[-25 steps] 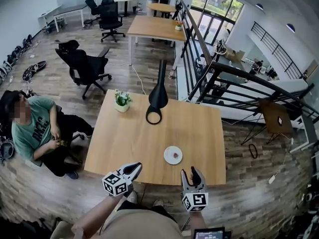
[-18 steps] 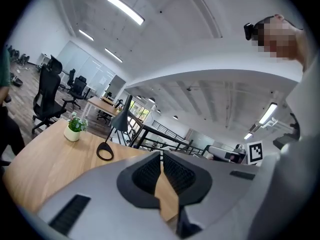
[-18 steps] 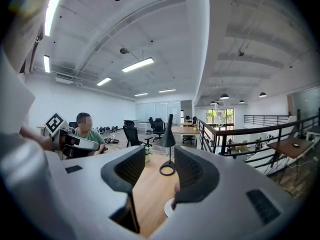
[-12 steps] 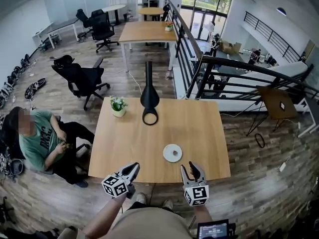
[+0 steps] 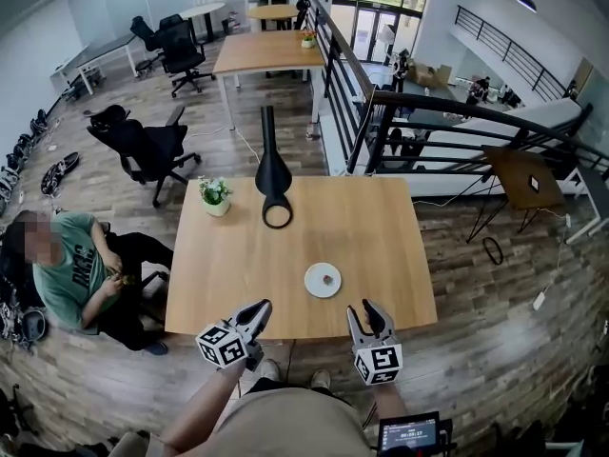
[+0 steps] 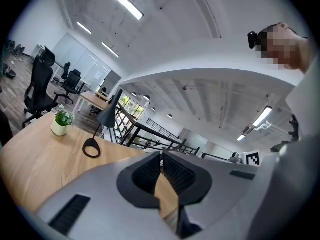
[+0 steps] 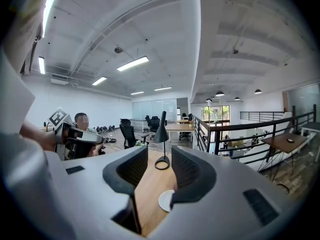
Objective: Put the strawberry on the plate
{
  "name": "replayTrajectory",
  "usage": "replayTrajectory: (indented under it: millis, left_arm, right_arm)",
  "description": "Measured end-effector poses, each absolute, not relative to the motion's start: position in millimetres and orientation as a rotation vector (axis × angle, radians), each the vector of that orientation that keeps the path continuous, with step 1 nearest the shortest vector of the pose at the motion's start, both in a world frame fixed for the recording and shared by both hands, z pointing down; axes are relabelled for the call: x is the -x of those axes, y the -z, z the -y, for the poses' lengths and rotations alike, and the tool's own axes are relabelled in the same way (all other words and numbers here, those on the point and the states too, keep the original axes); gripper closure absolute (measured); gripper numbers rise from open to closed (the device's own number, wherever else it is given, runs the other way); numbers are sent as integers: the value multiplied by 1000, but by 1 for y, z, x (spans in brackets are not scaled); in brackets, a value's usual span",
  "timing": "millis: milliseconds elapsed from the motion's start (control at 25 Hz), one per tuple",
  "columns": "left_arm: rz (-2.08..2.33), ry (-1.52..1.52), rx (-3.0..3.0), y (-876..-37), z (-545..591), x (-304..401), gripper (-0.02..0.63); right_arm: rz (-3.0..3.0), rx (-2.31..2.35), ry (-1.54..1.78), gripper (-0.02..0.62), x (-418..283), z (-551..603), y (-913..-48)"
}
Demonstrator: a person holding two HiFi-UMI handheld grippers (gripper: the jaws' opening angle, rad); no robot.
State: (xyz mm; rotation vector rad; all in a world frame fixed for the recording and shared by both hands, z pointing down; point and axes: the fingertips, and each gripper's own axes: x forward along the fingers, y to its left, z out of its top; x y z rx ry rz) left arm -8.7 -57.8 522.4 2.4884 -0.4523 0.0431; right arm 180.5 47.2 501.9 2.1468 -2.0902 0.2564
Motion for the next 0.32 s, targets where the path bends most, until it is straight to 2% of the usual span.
replayTrajectory:
  millis: [320]
  left_arm:
    - [431, -23, -2473, -524, 61, 8, 603]
  right_arm:
    - [2089, -2097, -260, 440, -176, -45, -508]
